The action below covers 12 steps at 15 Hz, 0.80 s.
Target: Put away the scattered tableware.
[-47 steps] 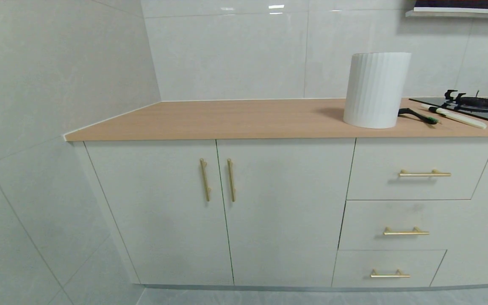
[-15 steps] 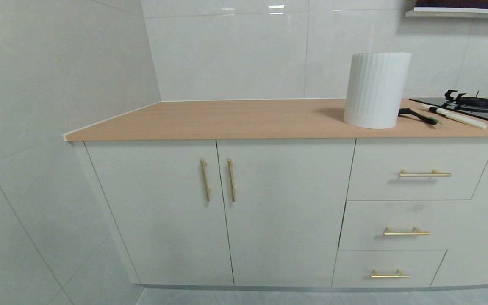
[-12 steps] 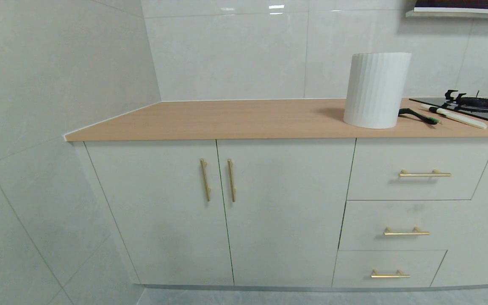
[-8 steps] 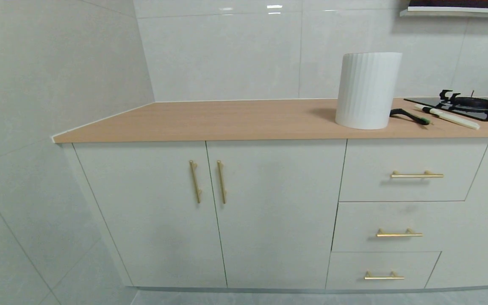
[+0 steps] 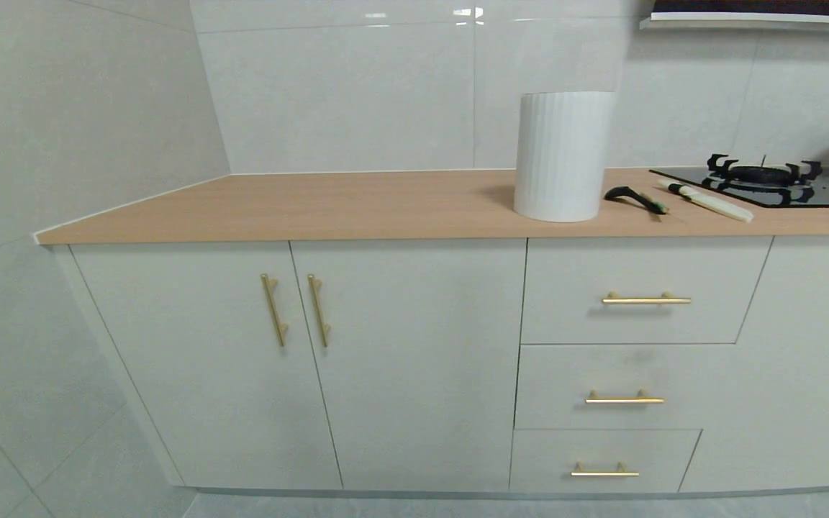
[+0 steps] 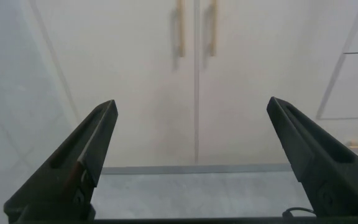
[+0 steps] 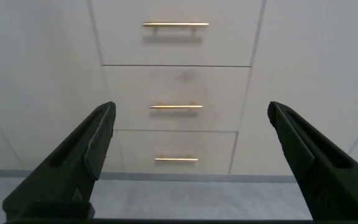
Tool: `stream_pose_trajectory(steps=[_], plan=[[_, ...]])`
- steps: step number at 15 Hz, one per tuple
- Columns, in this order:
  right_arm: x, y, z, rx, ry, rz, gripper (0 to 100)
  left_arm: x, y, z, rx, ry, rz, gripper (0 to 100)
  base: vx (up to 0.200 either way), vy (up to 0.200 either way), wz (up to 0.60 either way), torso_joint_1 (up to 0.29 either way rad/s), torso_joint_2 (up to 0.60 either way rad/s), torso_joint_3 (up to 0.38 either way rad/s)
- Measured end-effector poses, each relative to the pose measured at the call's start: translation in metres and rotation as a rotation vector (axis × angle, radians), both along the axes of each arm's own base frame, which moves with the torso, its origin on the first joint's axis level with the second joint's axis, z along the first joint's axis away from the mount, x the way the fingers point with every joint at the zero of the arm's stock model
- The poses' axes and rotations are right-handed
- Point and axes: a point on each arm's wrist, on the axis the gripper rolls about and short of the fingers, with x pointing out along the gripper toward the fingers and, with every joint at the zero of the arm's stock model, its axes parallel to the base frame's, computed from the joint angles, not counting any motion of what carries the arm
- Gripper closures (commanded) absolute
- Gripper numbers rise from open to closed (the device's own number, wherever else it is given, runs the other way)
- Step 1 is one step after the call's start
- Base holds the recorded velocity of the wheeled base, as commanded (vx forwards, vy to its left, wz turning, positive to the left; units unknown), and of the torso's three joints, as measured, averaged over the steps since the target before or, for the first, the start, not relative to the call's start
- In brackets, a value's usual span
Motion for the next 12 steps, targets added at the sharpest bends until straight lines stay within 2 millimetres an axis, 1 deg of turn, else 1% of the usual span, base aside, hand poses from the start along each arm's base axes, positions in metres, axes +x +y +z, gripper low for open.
stream_pose_trajectory(steps=[6,11,12], plan=[[0.0000,0.0000,-0.0002,0.001,0.001,-0.001,0,0.0000,0.0000,0.0000,-0.015,0.000,-0.001,0,0.000,0.000,0.00,0.000,0.00,0.000],[0.0000,0.0000,0.0001,0.002,0.000,-0.001,0,0.0000,0.0000,0.0000,-0.015,0.000,0.000,0,0.200,0.000,0.00,0.003,0.00,0.001],[0.0000,0.0000,0.0000,0.003,0.000,-0.001,0,0.0000,0.0000,0.0000,-0.015,0.000,0.000,0,0.000,0.000,0.00,0.000,0.00,0.000]])
